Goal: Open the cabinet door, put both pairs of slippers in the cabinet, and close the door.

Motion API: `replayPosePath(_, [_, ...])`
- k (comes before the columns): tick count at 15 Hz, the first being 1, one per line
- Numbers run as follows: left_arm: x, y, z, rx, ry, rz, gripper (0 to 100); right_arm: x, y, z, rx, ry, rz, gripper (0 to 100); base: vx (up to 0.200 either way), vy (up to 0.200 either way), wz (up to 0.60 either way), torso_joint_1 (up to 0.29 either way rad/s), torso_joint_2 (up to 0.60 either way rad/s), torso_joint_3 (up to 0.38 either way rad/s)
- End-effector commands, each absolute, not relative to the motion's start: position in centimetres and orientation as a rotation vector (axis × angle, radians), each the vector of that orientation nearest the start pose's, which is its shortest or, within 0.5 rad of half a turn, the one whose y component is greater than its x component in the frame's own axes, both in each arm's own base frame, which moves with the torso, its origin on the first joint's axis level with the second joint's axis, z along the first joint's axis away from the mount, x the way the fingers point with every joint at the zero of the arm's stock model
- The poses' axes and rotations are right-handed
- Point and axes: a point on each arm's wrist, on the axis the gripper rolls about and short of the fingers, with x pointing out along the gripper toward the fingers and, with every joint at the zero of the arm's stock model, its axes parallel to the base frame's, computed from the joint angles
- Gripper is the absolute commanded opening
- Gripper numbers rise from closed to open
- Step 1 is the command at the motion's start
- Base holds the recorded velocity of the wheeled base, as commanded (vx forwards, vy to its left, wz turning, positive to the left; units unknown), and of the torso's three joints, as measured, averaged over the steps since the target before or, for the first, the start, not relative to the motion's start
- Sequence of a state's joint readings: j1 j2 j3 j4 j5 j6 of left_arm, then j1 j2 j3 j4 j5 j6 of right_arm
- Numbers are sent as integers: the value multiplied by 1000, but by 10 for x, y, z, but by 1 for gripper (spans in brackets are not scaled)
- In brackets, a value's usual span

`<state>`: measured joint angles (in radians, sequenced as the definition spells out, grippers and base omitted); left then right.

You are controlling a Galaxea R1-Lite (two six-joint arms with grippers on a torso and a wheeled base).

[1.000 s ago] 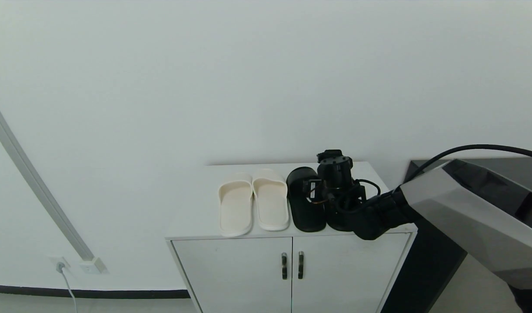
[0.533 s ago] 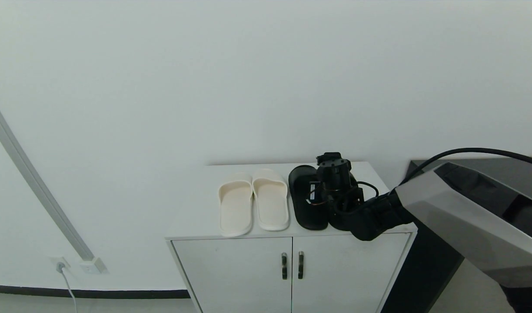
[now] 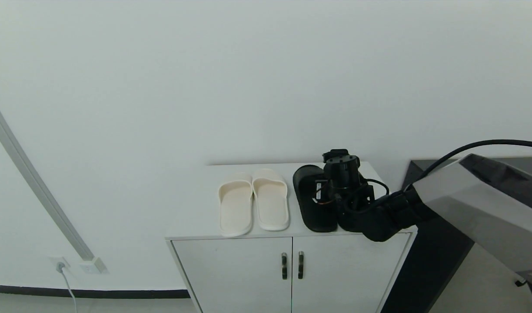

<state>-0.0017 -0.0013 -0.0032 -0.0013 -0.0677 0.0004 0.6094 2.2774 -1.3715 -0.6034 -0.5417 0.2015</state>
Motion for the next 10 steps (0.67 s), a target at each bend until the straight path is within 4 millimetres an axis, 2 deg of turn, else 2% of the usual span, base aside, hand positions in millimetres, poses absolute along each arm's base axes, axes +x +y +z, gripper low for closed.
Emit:
replayPosePath(1, [-23, -1, 76, 0, -5, -69, 0, 346, 242, 143, 37, 234, 87, 0, 0, 0, 0, 0, 0, 0])
replayPosePath(2, [-23, -1, 76, 0, -5, -69, 0, 326, 241, 152, 38, 228, 145, 0, 0, 0, 0, 0, 0, 0])
replayPosePath(6, [-23, -1, 76, 0, -5, -69, 0, 265, 240, 168, 34, 221, 337, 0, 0, 0, 0, 0, 0, 0])
replayPosePath(8, [-23, -1, 76, -1, -5, -69, 0, 235, 231, 176, 25, 235, 478, 0, 0, 0, 0, 0, 0, 0])
replayPosePath(10, [-23, -1, 76, -3, -4, -69, 0, 215, 218, 174, 16, 265, 583, 0, 0, 0, 0, 0, 0, 0])
